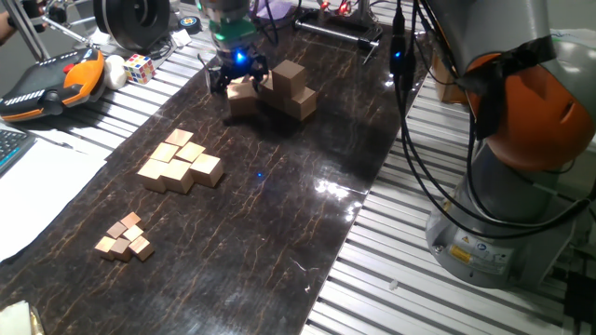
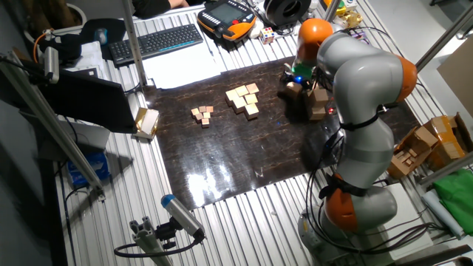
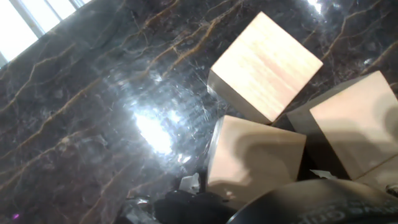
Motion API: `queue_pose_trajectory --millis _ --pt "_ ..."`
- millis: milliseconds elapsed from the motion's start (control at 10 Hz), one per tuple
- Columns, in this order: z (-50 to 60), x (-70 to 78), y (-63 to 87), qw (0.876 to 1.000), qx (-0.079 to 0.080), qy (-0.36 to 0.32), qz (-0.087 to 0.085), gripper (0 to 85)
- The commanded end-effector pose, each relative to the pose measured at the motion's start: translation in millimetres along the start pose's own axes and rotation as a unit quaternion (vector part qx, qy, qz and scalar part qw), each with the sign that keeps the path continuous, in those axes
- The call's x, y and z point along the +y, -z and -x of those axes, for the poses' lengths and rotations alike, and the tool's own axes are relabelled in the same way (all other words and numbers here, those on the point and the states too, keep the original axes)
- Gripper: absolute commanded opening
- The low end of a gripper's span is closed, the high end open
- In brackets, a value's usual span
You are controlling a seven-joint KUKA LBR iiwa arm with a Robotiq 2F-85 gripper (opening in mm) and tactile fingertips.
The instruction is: Stack the blocks into a pyramid shape
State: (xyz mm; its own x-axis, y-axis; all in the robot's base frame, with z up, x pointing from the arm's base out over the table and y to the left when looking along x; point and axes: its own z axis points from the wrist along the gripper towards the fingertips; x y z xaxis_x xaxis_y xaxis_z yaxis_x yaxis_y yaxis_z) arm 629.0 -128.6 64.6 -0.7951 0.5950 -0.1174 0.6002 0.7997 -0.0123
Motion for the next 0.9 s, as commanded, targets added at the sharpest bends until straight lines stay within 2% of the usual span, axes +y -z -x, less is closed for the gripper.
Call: queue_pose_trajectory --millis 0,800 --pt "0.4 0.2 -1.4 1.000 -0.002 0.001 0.000 85.0" --pt "3.9 -0.4 -6.9 1.000 -0.005 -0.005 0.005 85.0"
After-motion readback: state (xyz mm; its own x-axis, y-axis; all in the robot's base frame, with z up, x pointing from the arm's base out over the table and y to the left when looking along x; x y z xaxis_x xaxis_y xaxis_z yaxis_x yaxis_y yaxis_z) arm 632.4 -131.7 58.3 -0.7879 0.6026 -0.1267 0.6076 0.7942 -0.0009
